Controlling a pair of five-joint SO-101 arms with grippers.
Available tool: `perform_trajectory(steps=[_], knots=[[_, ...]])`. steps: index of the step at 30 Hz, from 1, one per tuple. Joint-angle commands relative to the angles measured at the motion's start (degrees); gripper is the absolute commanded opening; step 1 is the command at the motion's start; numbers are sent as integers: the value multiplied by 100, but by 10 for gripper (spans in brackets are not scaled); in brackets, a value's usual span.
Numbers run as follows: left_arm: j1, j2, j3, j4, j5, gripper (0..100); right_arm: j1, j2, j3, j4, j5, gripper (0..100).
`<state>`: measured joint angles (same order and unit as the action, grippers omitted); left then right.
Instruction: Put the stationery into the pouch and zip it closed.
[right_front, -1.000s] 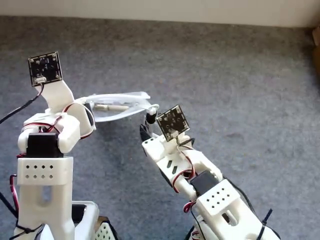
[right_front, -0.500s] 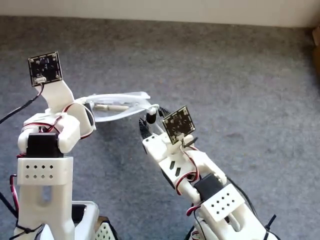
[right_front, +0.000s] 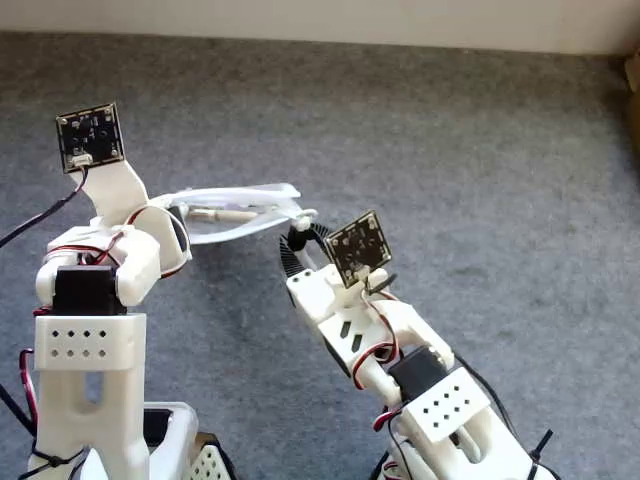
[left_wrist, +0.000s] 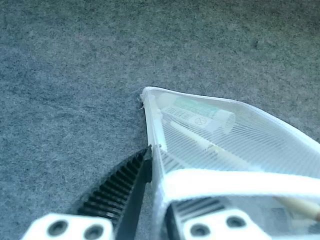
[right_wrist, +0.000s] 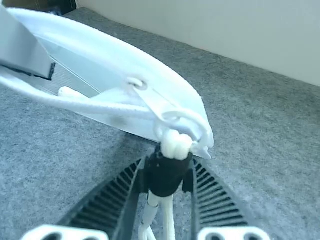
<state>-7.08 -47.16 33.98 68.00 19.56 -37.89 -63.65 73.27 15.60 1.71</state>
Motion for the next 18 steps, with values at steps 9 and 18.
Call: perform_trajectory(steps=[9, 18], knots=[[-110, -119, -40, -141, -9, 6, 136, -163, -356, -136, 44, 134], [-110, -119, -40, -149, -9, 6, 233, -163, -374, -145, 53, 149]])
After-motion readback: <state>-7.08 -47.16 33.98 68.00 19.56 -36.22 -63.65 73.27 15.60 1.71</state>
